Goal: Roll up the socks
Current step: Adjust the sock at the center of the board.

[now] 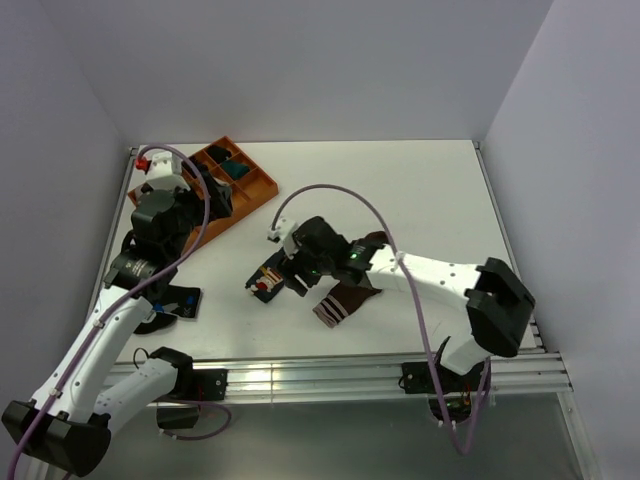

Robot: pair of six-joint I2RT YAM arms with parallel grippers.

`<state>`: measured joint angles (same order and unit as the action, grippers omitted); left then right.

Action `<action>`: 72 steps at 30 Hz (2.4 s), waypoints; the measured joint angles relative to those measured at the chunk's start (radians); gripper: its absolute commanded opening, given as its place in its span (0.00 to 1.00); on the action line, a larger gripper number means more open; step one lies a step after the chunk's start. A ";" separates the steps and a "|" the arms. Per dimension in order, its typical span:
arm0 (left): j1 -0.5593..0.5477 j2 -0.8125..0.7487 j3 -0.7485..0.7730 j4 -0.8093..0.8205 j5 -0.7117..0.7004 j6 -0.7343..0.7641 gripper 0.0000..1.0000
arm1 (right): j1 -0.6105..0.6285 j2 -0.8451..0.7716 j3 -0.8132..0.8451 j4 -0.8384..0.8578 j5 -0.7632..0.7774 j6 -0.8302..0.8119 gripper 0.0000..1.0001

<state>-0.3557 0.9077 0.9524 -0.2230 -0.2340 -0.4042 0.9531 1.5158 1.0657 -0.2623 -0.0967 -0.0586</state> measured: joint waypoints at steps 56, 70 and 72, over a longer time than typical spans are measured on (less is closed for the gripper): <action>0.067 -0.013 -0.006 0.001 -0.006 -0.001 0.99 | 0.203 0.550 0.296 0.143 0.187 -0.030 0.33; 0.068 0.029 -0.065 0.020 -0.003 -0.140 0.59 | 0.126 0.353 0.077 0.048 -0.058 -0.231 0.13; 0.068 0.051 -0.082 0.039 0.024 -0.177 0.52 | 0.082 0.321 0.058 0.004 -0.142 -0.257 0.14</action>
<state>-0.2882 0.9588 0.8703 -0.1841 -0.2096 -0.5808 1.0355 1.8370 1.1236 -0.2584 -0.2382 -0.3157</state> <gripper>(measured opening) 0.599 0.174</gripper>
